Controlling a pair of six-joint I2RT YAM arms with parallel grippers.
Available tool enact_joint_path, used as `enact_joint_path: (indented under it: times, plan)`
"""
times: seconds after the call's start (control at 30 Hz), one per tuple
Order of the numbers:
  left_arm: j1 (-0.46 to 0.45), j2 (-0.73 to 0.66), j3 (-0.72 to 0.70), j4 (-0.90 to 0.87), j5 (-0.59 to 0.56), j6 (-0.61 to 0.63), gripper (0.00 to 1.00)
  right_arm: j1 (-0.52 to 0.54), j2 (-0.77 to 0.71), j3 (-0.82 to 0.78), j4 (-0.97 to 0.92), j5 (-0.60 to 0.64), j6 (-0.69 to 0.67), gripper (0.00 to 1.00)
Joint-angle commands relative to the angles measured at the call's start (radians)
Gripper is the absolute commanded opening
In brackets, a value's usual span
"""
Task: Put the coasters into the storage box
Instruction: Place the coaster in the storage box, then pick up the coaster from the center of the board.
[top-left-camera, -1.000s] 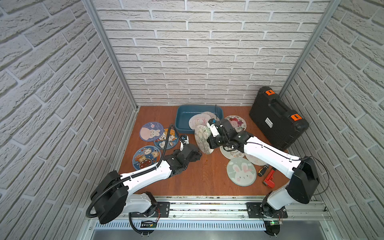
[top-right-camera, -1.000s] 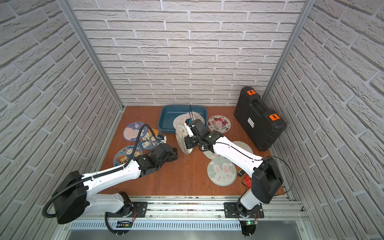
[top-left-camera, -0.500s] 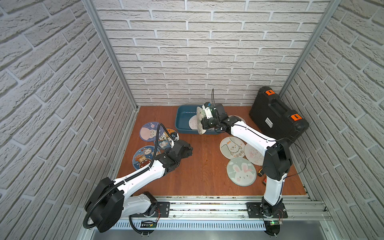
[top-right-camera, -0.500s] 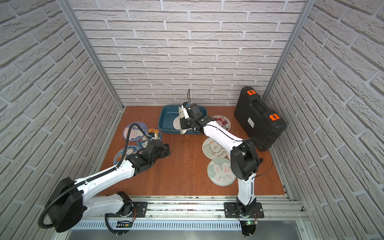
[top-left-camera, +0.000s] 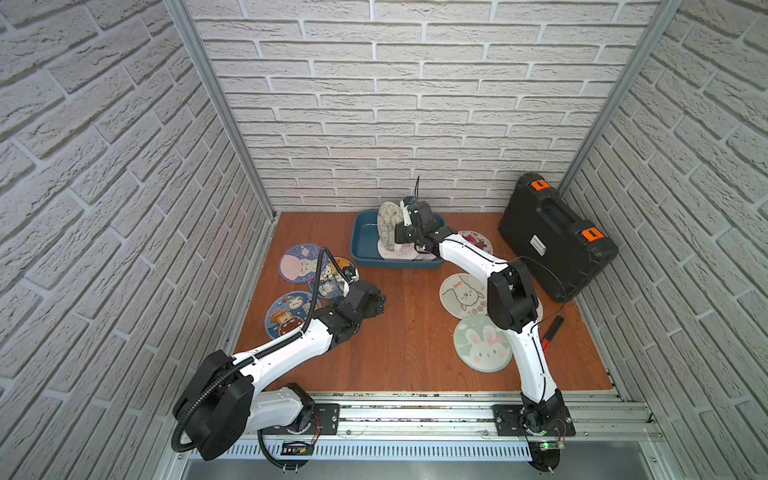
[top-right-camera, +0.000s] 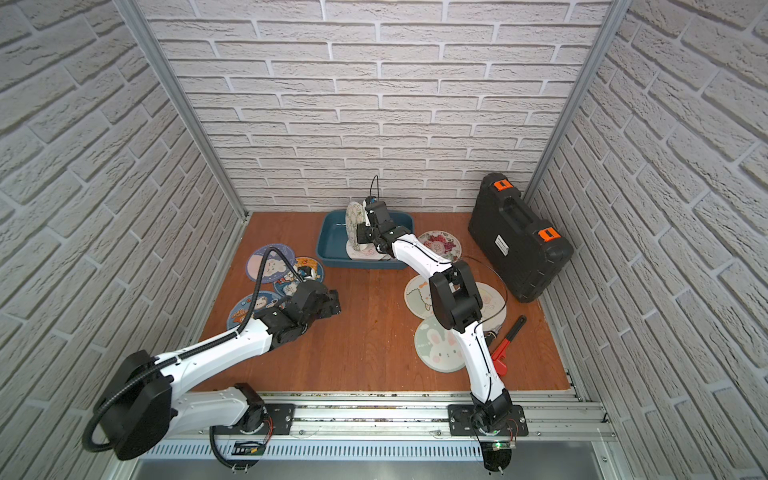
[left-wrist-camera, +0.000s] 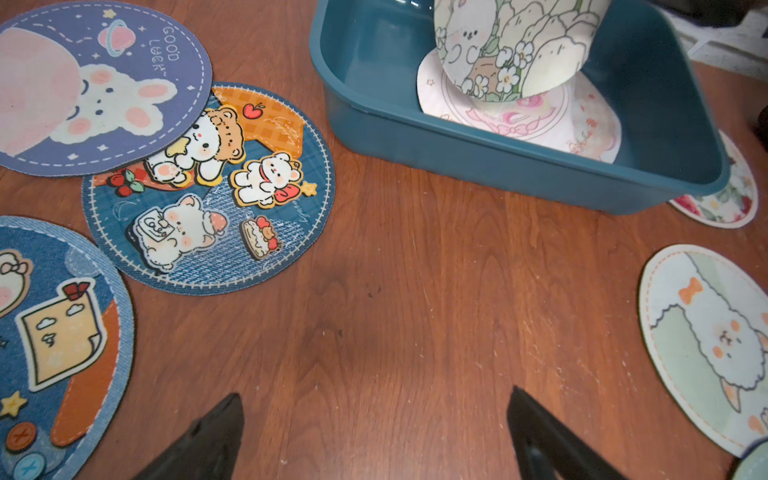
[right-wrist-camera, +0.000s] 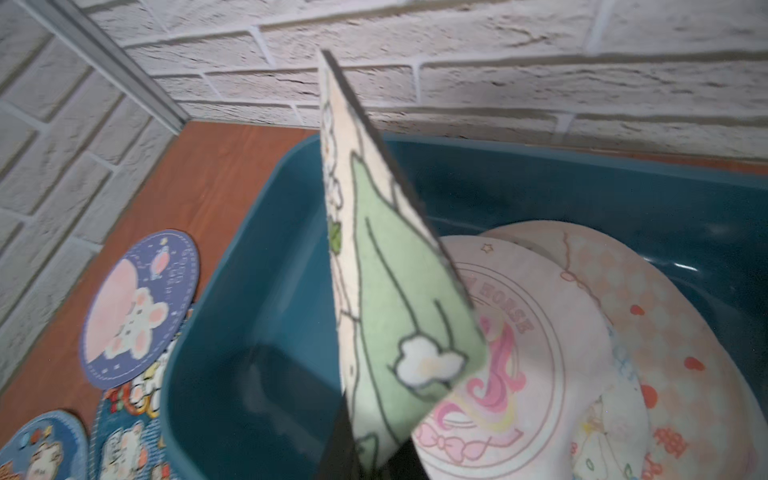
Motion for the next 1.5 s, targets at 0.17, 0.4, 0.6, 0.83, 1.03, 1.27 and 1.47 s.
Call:
enact_joint_path:
  times: [0.17,0.4,0.6,0.83,1.03,1.27,1.47]
  plan:
    - [0.012,0.024,0.010,0.017,0.007,0.018,0.98,-0.043,0.003,-0.039,0.003,0.114,0.073,0.07]
    - [0.011,0.027,0.002,0.028,0.017,0.013,0.98,-0.070,0.027,-0.031,-0.030,0.073,0.076,0.28]
    - [0.011,0.026,-0.006,0.030,0.019,0.009,0.98,-0.079,0.003,-0.062,-0.038,0.068,0.070,0.47]
    - [0.012,0.027,-0.012,0.039,0.019,0.009,0.98,-0.091,-0.077,-0.158,-0.010,0.059,0.059,0.56]
    - [0.017,0.024,-0.017,0.040,0.015,0.006,0.98,-0.096,-0.188,-0.264,0.024,0.049,0.035,0.57]
    - [0.046,0.021,-0.007,-0.011,0.005,-0.001,0.98,-0.096,-0.325,-0.339,0.022,-0.034,-0.047,0.57]
    - [0.089,0.047,0.002,-0.048,0.005,-0.014,0.98,-0.092,-0.411,-0.383,-0.029,-0.138,-0.082,0.57]
